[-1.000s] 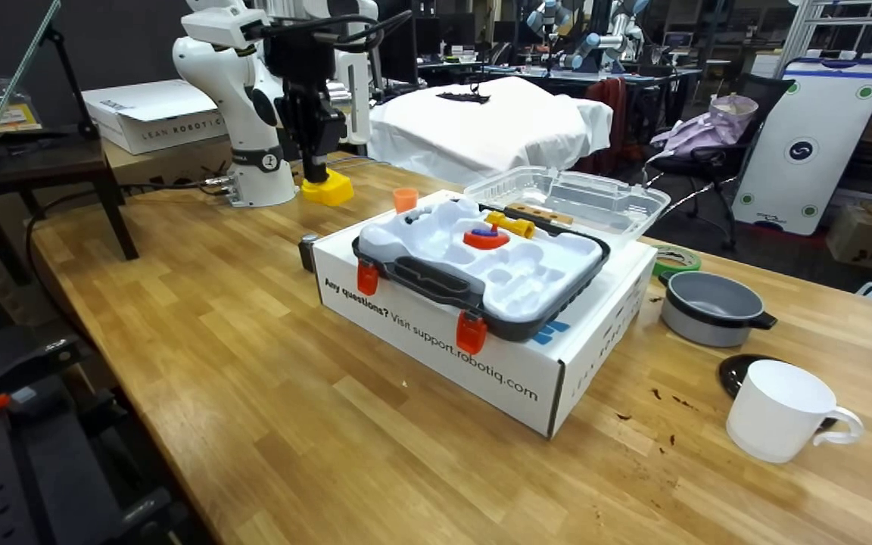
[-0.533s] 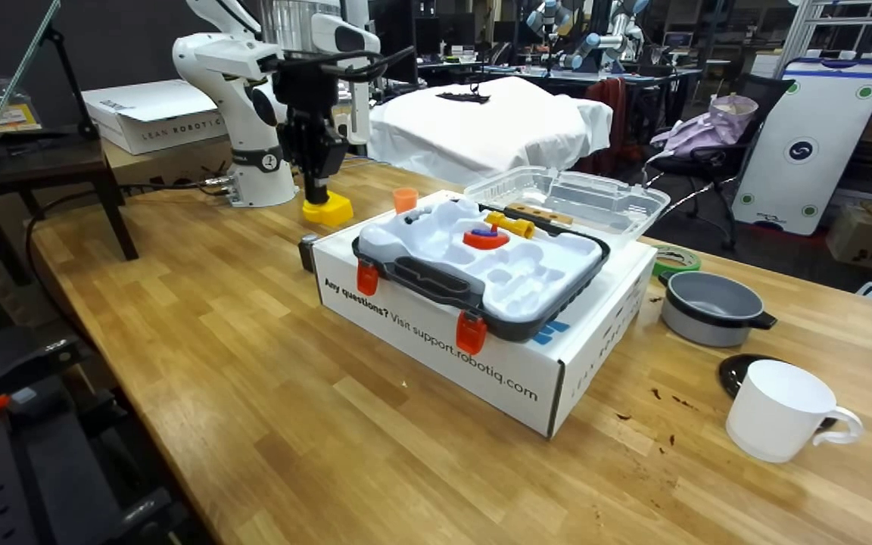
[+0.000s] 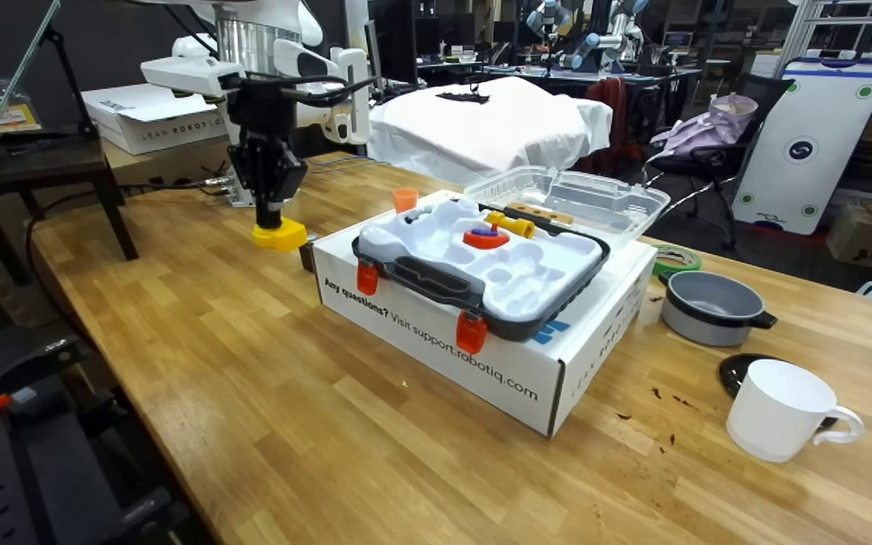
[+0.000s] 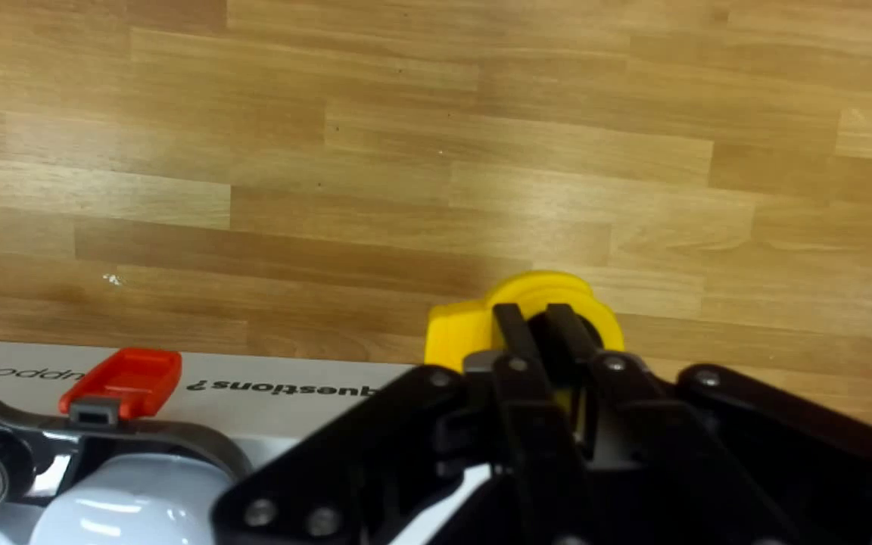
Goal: Take a yellow toy from the toy box and put it on the table
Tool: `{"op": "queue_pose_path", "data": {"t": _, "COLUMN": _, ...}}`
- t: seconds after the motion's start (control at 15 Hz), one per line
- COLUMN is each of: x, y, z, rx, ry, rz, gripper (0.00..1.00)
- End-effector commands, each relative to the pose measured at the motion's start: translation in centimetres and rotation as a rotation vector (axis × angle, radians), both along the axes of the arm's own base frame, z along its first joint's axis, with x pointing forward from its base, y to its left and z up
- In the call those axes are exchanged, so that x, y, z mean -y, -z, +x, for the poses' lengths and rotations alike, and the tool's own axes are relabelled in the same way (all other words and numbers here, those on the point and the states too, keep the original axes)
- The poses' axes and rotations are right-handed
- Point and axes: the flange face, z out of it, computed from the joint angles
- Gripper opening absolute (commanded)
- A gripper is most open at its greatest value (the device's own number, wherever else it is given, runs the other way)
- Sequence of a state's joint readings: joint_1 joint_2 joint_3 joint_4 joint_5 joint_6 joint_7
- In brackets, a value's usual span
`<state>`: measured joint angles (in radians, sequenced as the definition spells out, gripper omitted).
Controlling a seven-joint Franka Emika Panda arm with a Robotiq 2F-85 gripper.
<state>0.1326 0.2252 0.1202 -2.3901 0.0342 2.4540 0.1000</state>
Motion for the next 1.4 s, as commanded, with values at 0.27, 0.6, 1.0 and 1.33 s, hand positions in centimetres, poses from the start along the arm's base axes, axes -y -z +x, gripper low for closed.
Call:
{"op": "queue_pose_path", "data": {"t": 0.27, "x": 3.2, "y": 1.0, "z": 0.3, "rx": 0.009, "ry": 0.1, "rz": -0.017, "gripper": 0.03}}
{"op": "queue_pose_path", "data": {"t": 0.6, "x": 5.4, "y": 2.2, "z": -0.7, "rx": -0.028, "ry": 0.197, "rz": -0.012, "gripper": 0.03}}
{"op": "queue_pose_path", "data": {"t": 1.0, "x": 7.9, "y": 4.1, "z": -1.6, "rx": -0.039, "ry": 0.286, "rz": -0.013, "gripper": 0.03}}
{"op": "queue_pose_path", "data": {"t": 1.33, "x": 6.3, "y": 8.8, "z": -1.6, "rx": -0.057, "ry": 0.365, "rz": -0.011, "gripper": 0.03}}
